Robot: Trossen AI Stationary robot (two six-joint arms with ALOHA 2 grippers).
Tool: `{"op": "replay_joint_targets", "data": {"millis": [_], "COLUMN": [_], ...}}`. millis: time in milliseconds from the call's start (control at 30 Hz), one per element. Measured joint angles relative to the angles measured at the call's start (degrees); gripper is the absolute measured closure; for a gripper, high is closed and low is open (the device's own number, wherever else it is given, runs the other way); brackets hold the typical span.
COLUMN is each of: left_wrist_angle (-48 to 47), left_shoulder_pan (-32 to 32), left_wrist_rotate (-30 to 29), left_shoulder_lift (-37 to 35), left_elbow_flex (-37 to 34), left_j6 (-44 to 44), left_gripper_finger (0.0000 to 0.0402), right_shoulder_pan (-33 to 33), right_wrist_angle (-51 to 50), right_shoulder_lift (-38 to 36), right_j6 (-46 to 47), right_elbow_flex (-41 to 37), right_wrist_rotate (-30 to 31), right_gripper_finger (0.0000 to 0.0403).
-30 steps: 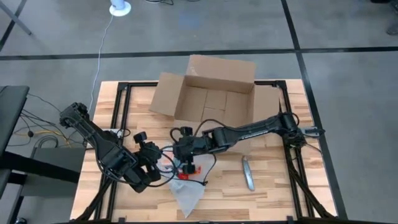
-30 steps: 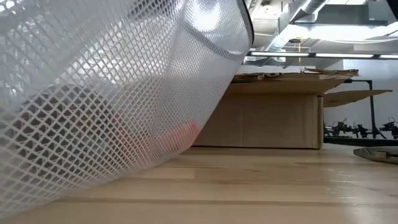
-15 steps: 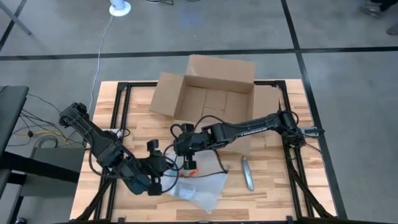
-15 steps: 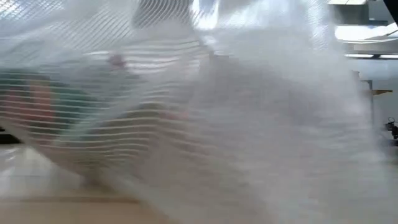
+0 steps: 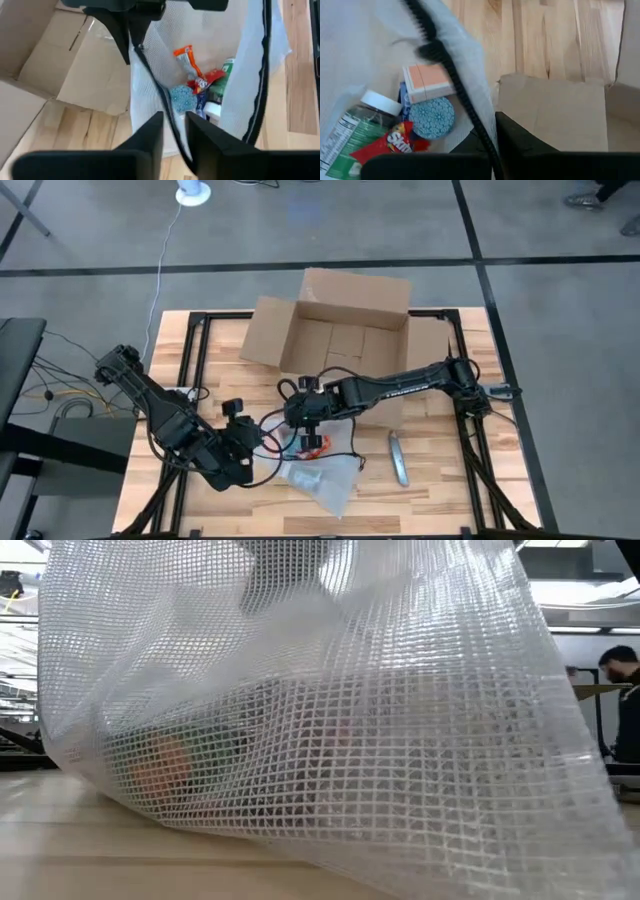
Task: Unpack boxes
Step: Close the transparent zip bag
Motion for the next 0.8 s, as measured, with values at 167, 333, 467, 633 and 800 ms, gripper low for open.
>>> {"op": "replay_joint_targets", "data": {"millis": [167, 333, 467, 633, 800], "left_wrist_angle": [5.83, 20.82, 25.54, 23.81, 22.72], "left_shoulder_pan": [0.32, -0.31, 0.65, 3.68, 4.71], "left_wrist_rotate": [0.32, -0.43, -0.27, -1.01, 0.76], "left_shoulder_lift": [0.01, -0.02, 1.75, 7.34, 13.46], "left_elbow_flex": [7.68, 9.81, 6.83, 3.41, 3.12], "left_j6": [3.66, 16.43, 20.28, 18.78, 16.75], "left_gripper_finger": [0.0267, 0.0264, 0.0274, 0.0278, 0.0279], "right_shoulder_pan": [-1.44, -2.2, -2.49, -2.49, -3.16], "right_wrist_angle": [-1.71, -1.71, -2.02, -5.28, -10.31], "right_shoulder_lift": [0.0, 0.04, 0.04, 0.04, 0.04], "right_j6": [1.33, 2.59, 2.73, 2.74, 2.51], "right_elbow_flex": [0.0, -0.02, -0.04, -0.04, -0.04], "right_wrist_rotate": [-0.04, -0.2, -0.22, -0.21, 1.17], "right_gripper_finger": [0.0403, 0.0403, 0.0403, 0.0403, 0.0403]}}
